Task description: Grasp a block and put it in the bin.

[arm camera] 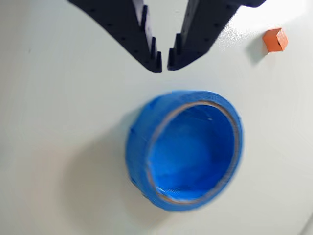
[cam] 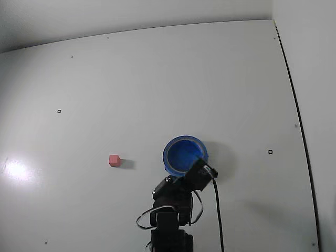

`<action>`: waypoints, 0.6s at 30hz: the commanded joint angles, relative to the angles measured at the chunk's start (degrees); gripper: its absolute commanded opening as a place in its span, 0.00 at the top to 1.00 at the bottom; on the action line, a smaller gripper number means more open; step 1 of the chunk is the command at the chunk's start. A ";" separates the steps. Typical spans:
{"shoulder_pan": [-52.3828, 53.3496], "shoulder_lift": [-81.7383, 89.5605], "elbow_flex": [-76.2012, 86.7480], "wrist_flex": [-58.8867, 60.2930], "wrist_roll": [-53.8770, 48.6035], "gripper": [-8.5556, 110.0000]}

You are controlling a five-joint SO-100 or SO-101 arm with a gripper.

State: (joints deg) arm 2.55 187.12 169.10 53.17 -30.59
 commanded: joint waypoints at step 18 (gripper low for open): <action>-26.46 -45.79 -46.67 6.77 -14.50 0.74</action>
State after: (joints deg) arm -20.57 153.63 135.35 59.94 -44.56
